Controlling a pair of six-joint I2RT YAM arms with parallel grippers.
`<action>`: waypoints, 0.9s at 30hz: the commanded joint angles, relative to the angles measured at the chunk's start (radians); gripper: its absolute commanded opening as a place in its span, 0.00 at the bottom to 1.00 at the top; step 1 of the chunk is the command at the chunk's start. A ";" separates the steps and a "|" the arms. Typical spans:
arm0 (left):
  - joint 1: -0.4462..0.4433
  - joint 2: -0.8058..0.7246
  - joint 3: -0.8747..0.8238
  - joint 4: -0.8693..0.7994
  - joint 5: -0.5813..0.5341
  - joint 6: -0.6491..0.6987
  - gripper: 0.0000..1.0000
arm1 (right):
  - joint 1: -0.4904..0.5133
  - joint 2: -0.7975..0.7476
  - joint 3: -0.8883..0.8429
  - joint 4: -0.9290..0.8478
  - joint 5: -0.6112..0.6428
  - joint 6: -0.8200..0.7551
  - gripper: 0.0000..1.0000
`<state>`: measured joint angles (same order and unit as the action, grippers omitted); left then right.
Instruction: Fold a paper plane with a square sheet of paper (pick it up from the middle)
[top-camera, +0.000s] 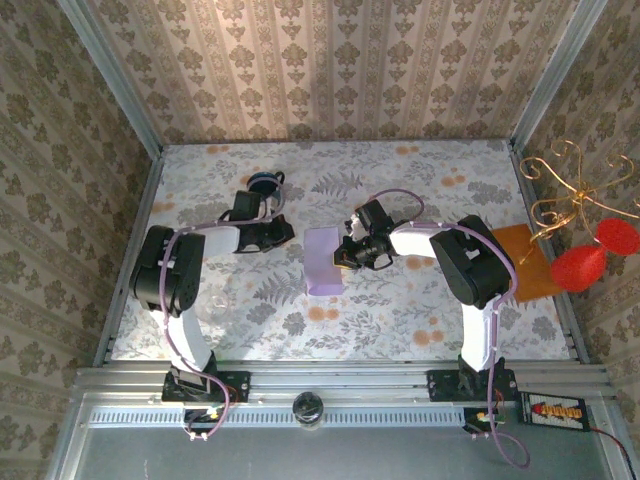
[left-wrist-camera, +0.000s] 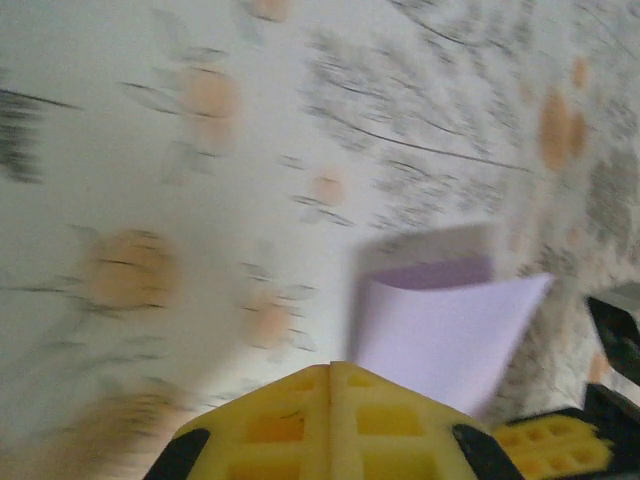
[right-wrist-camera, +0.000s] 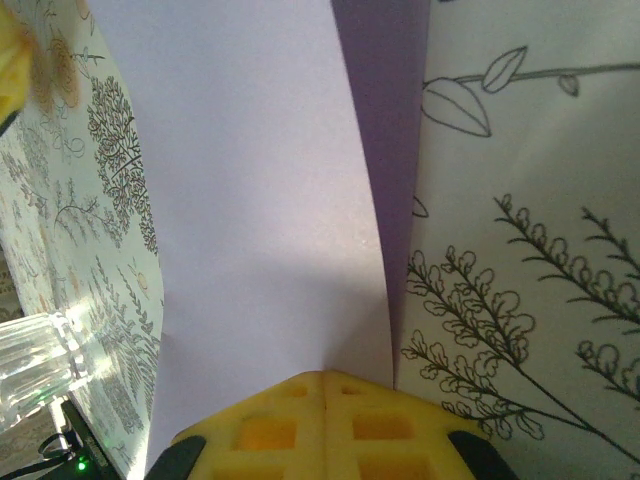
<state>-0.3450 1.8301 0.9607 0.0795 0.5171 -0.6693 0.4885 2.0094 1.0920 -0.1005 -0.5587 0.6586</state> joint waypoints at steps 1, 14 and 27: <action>-0.073 -0.015 0.035 0.020 0.009 0.000 0.00 | 0.015 0.192 -0.132 -0.272 0.298 -0.001 0.00; -0.116 0.160 0.104 0.101 -0.042 -0.073 0.00 | 0.013 0.198 -0.136 -0.265 0.303 -0.001 0.00; -0.007 0.119 0.034 0.077 -0.190 -0.114 0.00 | 0.013 0.207 -0.139 -0.275 0.332 -0.004 0.00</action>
<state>-0.4004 1.9694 1.0180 0.2115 0.4633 -0.7834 0.4889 2.0102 1.0882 -0.0856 -0.5587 0.6586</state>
